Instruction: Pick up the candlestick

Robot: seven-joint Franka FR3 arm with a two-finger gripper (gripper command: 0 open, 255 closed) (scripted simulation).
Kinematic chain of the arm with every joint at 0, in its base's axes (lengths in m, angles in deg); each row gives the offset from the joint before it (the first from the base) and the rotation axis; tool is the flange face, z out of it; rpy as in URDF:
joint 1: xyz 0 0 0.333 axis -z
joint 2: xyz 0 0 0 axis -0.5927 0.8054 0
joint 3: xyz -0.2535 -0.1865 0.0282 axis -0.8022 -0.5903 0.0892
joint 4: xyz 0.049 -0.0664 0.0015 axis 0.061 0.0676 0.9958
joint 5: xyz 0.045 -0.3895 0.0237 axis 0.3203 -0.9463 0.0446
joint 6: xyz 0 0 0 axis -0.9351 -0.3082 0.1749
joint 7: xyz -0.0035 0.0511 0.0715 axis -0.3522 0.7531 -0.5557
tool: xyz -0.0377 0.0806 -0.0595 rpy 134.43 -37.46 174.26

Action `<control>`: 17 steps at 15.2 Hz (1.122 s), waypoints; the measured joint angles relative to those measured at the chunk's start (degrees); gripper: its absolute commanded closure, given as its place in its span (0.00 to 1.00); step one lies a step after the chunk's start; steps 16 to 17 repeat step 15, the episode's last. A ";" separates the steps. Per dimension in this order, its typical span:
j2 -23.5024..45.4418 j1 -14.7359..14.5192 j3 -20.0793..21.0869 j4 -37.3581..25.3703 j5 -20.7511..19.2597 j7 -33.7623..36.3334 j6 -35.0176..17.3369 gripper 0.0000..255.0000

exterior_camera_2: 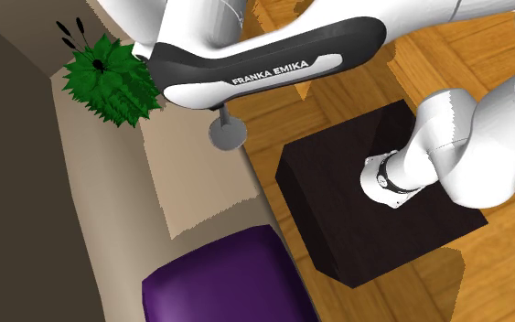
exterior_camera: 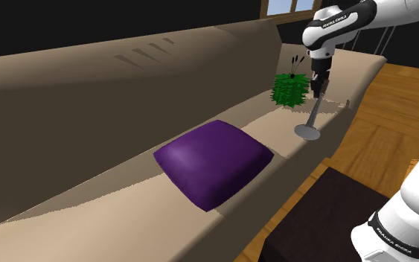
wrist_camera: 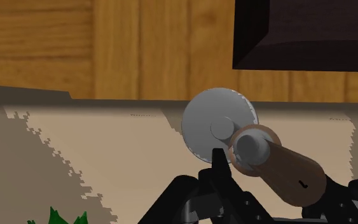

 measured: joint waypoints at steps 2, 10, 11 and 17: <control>-0.23 0.00 -0.02 -0.92 -0.05 -0.15 1.15 1.00; -1.21 -0.16 0.04 -5.72 -0.23 -0.58 6.87 1.00; -1.47 -0.18 0.04 -6.22 -0.31 -0.64 7.61 1.00; -1.47 -0.15 0.01 -8.94 -0.27 -1.05 10.29 1.00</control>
